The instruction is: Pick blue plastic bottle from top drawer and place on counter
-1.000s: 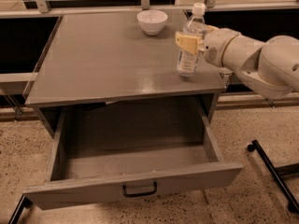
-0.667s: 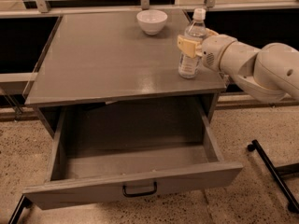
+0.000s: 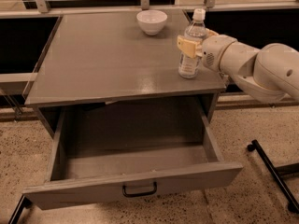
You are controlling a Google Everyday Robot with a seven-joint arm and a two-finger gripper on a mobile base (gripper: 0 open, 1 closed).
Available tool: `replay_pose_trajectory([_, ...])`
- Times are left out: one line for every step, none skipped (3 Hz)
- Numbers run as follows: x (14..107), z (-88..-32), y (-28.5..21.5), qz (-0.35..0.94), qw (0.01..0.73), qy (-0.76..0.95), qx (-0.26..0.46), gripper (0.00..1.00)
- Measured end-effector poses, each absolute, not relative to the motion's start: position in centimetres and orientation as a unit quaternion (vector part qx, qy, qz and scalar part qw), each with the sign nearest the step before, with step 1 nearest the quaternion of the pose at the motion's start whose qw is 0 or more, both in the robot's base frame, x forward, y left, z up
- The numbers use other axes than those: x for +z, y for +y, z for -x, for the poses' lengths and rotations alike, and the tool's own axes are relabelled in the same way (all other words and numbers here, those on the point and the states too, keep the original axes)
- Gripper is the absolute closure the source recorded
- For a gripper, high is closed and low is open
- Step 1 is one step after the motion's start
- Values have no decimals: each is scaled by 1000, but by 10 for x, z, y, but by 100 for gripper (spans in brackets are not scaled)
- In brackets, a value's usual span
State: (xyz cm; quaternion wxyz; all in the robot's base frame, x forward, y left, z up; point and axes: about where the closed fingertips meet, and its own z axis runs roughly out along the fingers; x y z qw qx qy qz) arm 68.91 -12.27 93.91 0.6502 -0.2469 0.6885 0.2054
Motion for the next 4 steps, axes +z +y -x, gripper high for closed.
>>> replay_pose_trajectory([939, -689, -123, 247, 650, 689, 205, 19])
replay_pose_trajectory([939, -689, -123, 247, 650, 689, 205, 0])
replay_pose_trajectory([951, -684, -124, 264, 665, 668, 204, 0])
replay_pose_trajectory([971, -668, -126, 313, 679, 634, 198, 0])
